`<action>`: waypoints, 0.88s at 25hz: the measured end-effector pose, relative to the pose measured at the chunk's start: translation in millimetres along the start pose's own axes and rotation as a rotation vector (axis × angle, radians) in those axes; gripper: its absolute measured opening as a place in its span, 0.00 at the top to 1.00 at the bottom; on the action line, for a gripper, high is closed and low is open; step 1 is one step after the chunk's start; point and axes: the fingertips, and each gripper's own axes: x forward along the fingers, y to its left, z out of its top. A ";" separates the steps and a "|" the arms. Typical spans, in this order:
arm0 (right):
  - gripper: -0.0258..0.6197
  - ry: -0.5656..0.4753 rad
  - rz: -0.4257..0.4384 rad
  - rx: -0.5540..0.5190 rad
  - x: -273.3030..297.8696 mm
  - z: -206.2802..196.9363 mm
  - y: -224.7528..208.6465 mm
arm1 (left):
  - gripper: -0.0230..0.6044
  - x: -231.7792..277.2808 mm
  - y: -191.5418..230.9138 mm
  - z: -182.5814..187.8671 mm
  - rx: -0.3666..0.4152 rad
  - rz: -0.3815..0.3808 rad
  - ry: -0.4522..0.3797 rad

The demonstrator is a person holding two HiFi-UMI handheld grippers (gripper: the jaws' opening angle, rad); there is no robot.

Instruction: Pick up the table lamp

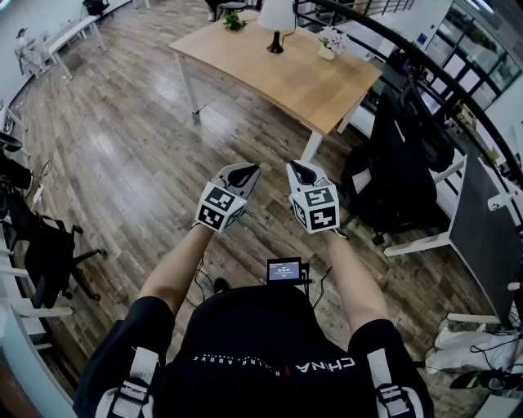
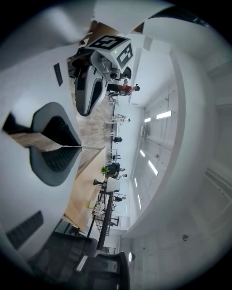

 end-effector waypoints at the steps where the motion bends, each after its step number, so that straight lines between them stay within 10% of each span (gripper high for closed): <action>1: 0.91 -0.003 -0.005 0.009 -1.2 -2.3 -5.0 | 0.93 2.7 -1.4 -0.9 0.005 0.004 0.005; 22: 0.91 0.038 0.057 0.121 43.4 -48.2 -62.5 | 0.93 68.0 31.1 -26.3 -0.042 0.077 0.053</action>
